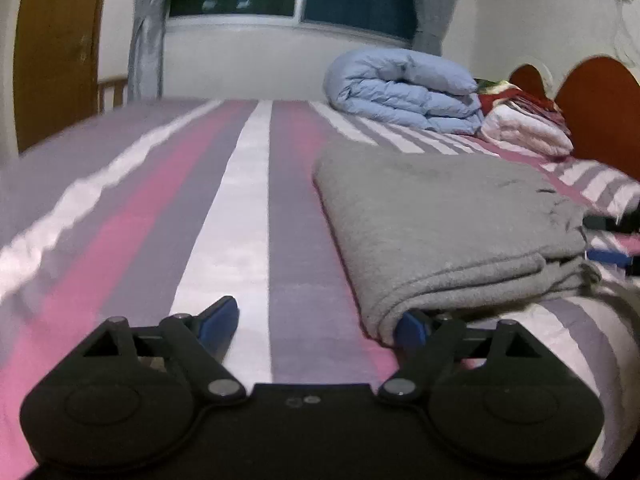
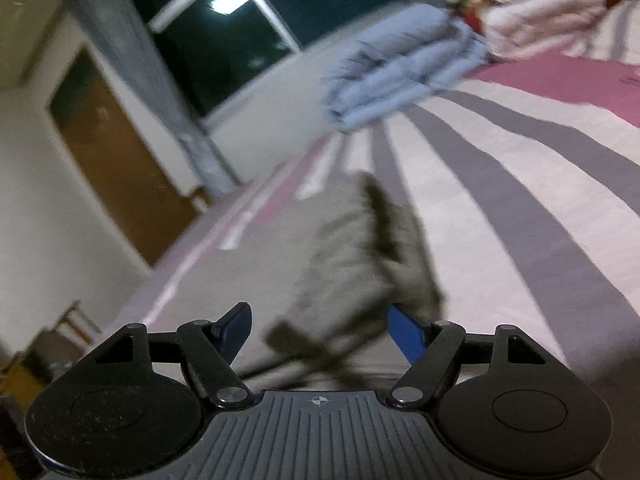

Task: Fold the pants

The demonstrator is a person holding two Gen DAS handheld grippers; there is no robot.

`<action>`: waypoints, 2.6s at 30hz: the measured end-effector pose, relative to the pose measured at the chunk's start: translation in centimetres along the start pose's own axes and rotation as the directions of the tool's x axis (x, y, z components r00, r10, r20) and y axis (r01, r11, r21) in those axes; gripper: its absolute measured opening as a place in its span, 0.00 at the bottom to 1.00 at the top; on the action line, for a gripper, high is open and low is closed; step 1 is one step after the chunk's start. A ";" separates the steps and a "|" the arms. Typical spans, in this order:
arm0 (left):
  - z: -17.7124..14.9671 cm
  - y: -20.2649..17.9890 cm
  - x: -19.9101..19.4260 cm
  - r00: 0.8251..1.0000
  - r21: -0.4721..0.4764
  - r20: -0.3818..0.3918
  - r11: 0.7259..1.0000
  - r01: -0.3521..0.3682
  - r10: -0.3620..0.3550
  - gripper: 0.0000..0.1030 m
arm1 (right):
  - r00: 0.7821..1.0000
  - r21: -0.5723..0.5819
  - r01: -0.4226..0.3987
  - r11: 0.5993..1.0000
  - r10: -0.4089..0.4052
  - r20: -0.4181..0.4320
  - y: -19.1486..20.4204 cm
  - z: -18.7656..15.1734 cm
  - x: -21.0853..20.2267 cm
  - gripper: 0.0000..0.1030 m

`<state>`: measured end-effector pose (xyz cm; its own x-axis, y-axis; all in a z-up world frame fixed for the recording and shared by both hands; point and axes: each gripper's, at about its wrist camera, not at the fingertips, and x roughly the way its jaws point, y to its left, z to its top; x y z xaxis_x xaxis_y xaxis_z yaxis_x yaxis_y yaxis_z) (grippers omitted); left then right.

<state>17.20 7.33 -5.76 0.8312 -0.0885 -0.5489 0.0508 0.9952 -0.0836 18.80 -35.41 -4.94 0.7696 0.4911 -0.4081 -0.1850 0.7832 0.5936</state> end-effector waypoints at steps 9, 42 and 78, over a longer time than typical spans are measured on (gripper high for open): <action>0.1 -0.2 -0.8 1.000 0.001 0.009 1.000 0.013 -0.013 0.73 | 0.990 -0.121 -0.079 0.989 0.093 0.109 2.6 1.2 -1.4 0.74; 0.6 2.0 -3.5 0.990 -0.154 0.138 0.986 0.056 -0.035 0.88 | 0.990 -0.043 0.116 0.992 -0.112 0.083 0.5 -0.8 -5.8 0.83; 7.8 4.2 9.8 0.907 -0.304 -0.188 0.901 0.310 -0.376 0.65 | 0.990 0.100 -0.008 0.995 0.021 -0.139 -3.4 5.6 3.4 0.89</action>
<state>29.90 10.98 -4.99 0.6309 -0.4624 -0.6230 0.1351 0.8562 -0.4987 25.48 -38.55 -4.42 0.6730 0.5560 -0.4878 -0.1291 0.7376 0.6628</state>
